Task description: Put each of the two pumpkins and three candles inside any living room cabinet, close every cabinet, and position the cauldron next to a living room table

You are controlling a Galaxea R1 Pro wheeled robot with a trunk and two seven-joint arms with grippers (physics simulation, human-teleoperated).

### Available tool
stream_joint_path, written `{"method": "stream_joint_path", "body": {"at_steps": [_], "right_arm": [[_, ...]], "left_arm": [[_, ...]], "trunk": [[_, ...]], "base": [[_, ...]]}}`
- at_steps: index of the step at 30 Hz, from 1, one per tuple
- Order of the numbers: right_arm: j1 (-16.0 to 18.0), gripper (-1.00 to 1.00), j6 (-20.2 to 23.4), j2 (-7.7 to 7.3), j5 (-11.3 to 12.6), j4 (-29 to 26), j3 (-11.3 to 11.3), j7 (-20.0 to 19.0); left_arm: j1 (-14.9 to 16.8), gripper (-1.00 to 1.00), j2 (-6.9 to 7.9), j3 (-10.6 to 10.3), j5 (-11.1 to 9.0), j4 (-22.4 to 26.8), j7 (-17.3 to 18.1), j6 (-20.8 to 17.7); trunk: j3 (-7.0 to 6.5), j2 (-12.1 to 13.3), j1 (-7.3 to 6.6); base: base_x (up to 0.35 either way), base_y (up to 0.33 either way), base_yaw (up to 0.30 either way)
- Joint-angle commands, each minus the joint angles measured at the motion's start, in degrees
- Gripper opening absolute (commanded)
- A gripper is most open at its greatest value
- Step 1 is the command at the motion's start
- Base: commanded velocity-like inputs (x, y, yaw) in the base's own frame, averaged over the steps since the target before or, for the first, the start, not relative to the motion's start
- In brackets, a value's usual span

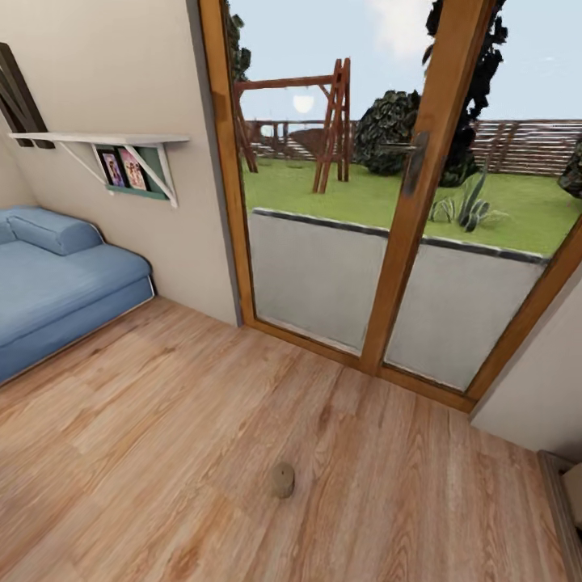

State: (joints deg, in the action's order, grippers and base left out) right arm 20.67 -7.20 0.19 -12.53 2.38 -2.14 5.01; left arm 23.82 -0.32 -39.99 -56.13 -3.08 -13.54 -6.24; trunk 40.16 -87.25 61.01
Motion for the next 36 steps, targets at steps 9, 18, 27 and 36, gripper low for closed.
{"method": "stream_joint_path", "body": {"at_steps": [9,18,27,36], "right_arm": [[0.01,1.0,-0.06,0.01,0.08,-0.09,0.03,0.0],[0.01,1.0,0.02,0.2,0.28,0.28,0.03,0.0],[0.0,1.0,-0.07,0.16,0.09,0.14,0.08,0.0],[0.02,1.0,0.32,0.1,-0.45,-0.26,-0.06,-0.15]], "left_arm": [[0.0,1.0,0.4,0.0,0.05,0.0,-0.06,0.0],[0.0,1.0,0.41,0.02,-0.1,-0.02,-0.09,0.04],[0.0,1.0,1.7,0.05,-0.12,-0.09,-0.08,0.0],[0.0,1.0,1.97,0.09,-0.09,0.25,-0.09,0.05]], "trunk": [[0.0,0.0,0.0],[0.0,0.0,0.0],[0.0,0.0,0.0],[0.0,0.0,0.0]], "base": [[0.319,0.0,0.0],[0.055,0.0,0.0],[0.214,0.009,0.0],[0.211,0.0,0.0]]}}
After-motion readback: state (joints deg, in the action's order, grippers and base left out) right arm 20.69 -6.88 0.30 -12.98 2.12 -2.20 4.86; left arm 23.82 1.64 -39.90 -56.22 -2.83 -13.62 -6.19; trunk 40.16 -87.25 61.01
